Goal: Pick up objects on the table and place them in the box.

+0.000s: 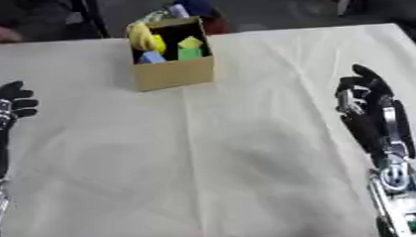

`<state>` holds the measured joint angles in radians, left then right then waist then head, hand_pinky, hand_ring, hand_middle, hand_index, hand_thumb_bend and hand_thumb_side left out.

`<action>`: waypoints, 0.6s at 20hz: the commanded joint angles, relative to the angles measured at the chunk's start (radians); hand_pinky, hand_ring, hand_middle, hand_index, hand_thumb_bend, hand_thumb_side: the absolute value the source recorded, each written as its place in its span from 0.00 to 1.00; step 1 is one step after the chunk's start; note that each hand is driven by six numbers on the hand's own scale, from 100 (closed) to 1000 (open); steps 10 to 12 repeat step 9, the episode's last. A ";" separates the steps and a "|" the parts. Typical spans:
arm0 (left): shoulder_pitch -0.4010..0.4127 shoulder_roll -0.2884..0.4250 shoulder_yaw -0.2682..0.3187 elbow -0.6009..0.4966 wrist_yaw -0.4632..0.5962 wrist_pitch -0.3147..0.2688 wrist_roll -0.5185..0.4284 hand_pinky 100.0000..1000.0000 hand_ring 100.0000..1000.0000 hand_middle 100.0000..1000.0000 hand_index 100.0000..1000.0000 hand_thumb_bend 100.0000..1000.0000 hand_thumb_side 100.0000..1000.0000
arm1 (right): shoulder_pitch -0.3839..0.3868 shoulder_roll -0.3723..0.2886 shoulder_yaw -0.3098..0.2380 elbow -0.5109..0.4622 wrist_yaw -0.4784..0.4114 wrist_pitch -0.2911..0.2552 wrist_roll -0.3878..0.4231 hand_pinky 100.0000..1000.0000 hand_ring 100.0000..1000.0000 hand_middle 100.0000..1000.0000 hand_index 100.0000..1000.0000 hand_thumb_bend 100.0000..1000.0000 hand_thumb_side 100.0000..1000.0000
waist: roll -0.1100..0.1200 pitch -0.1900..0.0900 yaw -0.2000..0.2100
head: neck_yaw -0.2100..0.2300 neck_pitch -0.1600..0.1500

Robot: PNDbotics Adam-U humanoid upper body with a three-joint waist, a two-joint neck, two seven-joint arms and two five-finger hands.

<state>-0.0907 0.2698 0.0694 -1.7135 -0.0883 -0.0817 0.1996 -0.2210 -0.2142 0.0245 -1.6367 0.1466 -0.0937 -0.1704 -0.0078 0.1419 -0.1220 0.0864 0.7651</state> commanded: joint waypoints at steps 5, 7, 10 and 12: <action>-0.005 -0.003 0.006 -0.004 0.008 0.002 0.007 0.67 0.64 0.61 0.79 0.00 0.86 | -0.006 -0.001 -0.006 -0.011 -0.007 0.007 0.002 0.50 0.60 0.66 0.88 0.00 0.60 | 0.015 0.002 -0.003 | 0.003 0.005; -0.005 -0.004 0.005 -0.003 0.014 0.003 0.007 0.66 0.64 0.61 0.79 0.00 0.86 | -0.006 0.000 -0.004 -0.010 -0.006 0.009 0.006 0.50 0.60 0.66 0.88 0.00 0.60 | 0.015 0.003 -0.002 | 0.004 0.005; -0.005 -0.005 0.004 0.000 0.022 0.004 0.008 0.66 0.64 0.61 0.79 0.00 0.86 | -0.003 -0.001 -0.003 -0.008 -0.002 0.012 0.012 0.50 0.60 0.66 0.89 0.00 0.60 | 0.016 0.002 -0.001 | 0.005 0.005; -0.005 -0.005 0.004 0.000 0.022 0.004 0.008 0.66 0.64 0.61 0.79 0.00 0.86 | -0.003 -0.001 -0.003 -0.008 -0.002 0.012 0.012 0.50 0.60 0.66 0.89 0.00 0.60 | 0.016 0.002 -0.001 | 0.005 0.005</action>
